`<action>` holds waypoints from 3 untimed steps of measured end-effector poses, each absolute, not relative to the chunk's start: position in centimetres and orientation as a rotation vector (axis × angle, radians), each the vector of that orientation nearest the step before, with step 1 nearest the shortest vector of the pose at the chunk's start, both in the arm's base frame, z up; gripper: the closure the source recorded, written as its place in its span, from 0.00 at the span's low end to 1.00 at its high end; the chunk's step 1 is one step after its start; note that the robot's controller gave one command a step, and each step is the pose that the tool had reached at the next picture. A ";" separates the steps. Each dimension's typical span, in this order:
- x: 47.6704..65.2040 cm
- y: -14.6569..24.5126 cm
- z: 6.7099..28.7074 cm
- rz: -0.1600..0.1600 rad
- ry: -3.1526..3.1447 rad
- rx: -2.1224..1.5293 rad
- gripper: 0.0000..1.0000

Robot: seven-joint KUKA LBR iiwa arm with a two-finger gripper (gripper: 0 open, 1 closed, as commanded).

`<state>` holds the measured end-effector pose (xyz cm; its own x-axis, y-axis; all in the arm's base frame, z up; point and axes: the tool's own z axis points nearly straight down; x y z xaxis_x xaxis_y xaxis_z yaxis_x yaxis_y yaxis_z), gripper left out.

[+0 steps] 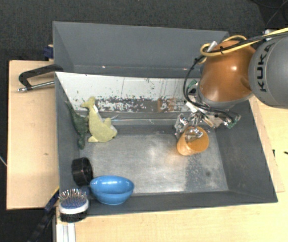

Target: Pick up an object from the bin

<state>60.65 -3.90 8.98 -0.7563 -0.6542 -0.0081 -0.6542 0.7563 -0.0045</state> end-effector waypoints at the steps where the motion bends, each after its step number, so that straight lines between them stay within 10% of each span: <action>1: 60.9 -3.8 10.0 -0.001 2.938 -1.090 1.00; 3: 61.4 -3.6 20.3 -0.005 2.936 -1.082 1.00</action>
Offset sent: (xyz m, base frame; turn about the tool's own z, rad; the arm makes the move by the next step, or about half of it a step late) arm 0.0002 0.0001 0.0079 0.0000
